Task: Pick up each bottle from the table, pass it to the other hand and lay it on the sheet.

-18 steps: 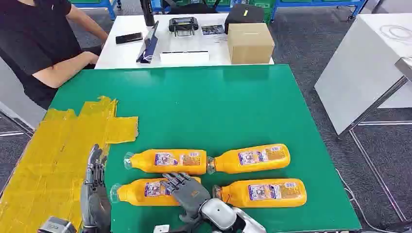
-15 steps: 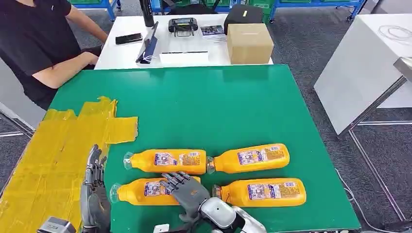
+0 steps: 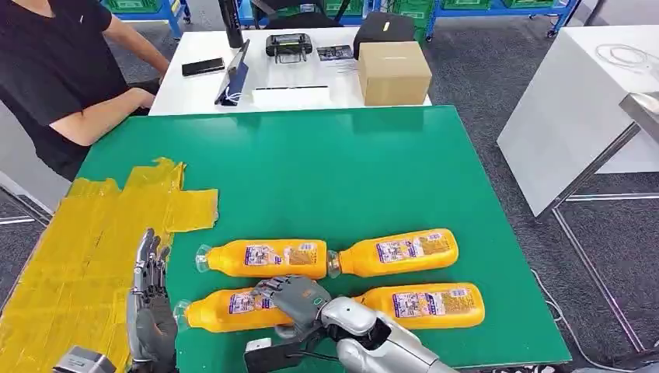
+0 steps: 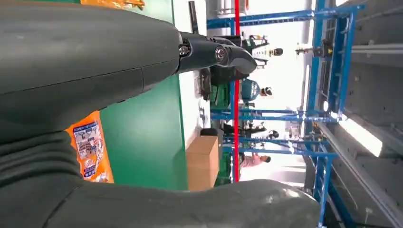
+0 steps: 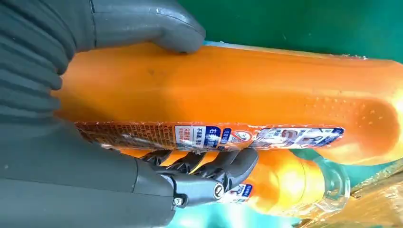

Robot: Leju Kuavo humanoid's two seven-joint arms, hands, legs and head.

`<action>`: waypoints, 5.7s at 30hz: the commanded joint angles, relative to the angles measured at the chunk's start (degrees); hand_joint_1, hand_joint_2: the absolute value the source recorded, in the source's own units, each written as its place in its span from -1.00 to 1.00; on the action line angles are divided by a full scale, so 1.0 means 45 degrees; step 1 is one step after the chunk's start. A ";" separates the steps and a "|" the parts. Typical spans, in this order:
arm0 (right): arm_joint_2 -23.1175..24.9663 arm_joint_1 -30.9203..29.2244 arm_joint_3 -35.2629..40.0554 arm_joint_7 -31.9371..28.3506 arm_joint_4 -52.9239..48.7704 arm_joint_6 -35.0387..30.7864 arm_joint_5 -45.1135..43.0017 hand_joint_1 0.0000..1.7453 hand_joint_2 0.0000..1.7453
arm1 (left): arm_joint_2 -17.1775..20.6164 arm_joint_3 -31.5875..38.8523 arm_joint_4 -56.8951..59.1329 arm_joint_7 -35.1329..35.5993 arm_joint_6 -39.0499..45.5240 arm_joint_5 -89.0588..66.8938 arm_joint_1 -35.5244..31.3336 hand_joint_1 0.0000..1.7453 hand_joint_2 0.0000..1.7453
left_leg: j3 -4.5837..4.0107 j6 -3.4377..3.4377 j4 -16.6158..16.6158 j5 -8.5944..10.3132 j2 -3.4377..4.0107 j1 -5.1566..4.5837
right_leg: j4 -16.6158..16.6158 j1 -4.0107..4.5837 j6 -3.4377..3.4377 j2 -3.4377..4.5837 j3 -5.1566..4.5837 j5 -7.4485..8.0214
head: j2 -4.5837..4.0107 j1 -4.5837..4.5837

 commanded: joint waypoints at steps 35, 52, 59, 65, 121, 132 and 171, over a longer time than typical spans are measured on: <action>-0.0013 0.0924 0.0565 0.0941 0.2124 -0.0547 -0.2421 1.00 1.00 | 0.0005 0.2251 -0.1226 0.0106 0.6075 0.5740 0.0541 -1.00 -1.00 | -0.0087 -0.0025 0.0055 -0.0011 -0.0025 0.0034 | 0.0050 0.0027 -0.0044 0.0000 -0.0078 0.0002 | 0.0000 0.0010; -0.0299 0.5604 -0.2545 -0.2572 -0.7485 -0.4388 -0.4539 1.00 1.00 | 0.0005 0.2477 -0.1192 0.0141 0.6618 0.6533 0.1347 -1.00 1.00 | 0.0070 -0.0034 0.0014 -0.0108 -0.0067 0.0027 | 0.0004 0.0024 -0.0048 -0.0036 0.0116 -0.0103 | 0.0000 0.0005; -0.0310 0.5634 -0.2550 -0.2535 -0.7560 -0.4410 -0.4563 1.00 1.00 | 0.0005 0.2462 -0.1202 0.0135 0.6628 0.6542 0.1362 -1.00 1.00 | 0.0052 -0.0035 0.0015 -0.0106 -0.0075 0.0029 | 0.0002 0.0027 -0.0050 -0.0044 0.0102 -0.0102 | 0.0000 0.0005; -0.0217 0.5687 -0.2709 -0.3205 -0.7207 -0.4766 -0.4933 1.00 1.00 | 0.0005 0.2225 -0.1115 0.0621 0.5991 0.6536 0.1373 -1.00 1.00 | -0.0181 -0.0025 0.0011 -0.0080 -0.0085 0.0039 | -0.0012 0.0041 -0.0044 -0.0048 0.0014 -0.0082 | 0.0000 -0.0010; 0.0758 0.5136 -0.3347 -0.4452 -0.5925 -0.2751 -0.4399 1.00 1.00 | 0.0005 0.0500 0.1200 0.3220 -0.5523 0.6325 0.1276 -1.00 1.00 | -0.0220 -0.0026 -0.0010 -0.0053 -0.0044 0.0020 | -0.0012 0.0021 -0.0040 -0.0014 -0.0052 -0.0055 | 0.0000 -0.0005; 0.1141 0.4830 -0.3336 -0.4344 -0.4902 -0.2371 -0.4197 1.00 1.00 | 0.0005 0.0038 0.1153 0.3097 -0.6078 0.5410 0.1359 -1.00 1.00 | -0.0228 -0.0027 -0.0008 -0.0053 -0.0052 0.0030 | -0.0019 0.0030 -0.0043 -0.0021 -0.0051 -0.0052 | 0.0000 -0.0005; 0.2800 0.3852 -0.1765 -0.4940 -0.1565 -0.1210 -0.3152 1.00 1.00 | 0.0005 0.0304 0.1386 0.2268 -0.2586 0.2994 0.0579 1.00 1.00 | -0.0228 -0.0028 -0.0006 -0.0060 -0.0078 0.0028 | -0.0015 0.0028 -0.0043 -0.0047 -0.0047 -0.0068 | 0.0000 0.0000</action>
